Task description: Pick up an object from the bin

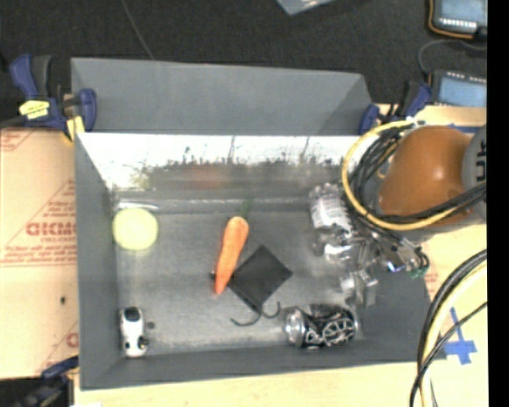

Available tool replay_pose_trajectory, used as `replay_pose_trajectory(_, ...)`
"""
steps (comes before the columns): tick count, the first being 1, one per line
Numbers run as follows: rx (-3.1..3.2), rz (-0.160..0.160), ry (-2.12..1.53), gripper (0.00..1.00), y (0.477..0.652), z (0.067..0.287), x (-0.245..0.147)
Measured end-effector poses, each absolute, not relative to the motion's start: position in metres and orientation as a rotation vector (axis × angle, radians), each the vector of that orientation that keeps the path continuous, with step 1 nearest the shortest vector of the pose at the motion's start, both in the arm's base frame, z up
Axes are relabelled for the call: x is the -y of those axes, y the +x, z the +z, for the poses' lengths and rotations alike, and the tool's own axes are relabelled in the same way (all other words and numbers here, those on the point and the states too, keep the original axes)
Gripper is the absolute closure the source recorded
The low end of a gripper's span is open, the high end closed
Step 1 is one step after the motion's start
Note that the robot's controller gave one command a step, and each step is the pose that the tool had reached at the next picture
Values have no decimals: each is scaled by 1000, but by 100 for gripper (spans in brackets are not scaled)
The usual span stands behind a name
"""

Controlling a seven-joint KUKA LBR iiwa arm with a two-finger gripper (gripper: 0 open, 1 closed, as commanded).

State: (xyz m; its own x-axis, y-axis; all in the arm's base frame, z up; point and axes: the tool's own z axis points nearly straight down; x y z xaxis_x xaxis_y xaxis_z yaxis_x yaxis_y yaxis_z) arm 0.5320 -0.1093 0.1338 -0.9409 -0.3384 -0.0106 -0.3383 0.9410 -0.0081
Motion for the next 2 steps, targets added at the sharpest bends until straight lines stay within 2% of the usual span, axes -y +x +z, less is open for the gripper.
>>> replay_pose_trajectory(1, -3103, -4, -470, 0, 523, 104, 106)
replay_pose_trajectory(2, -3052, -13, -656, 0, 517, 84, 105)
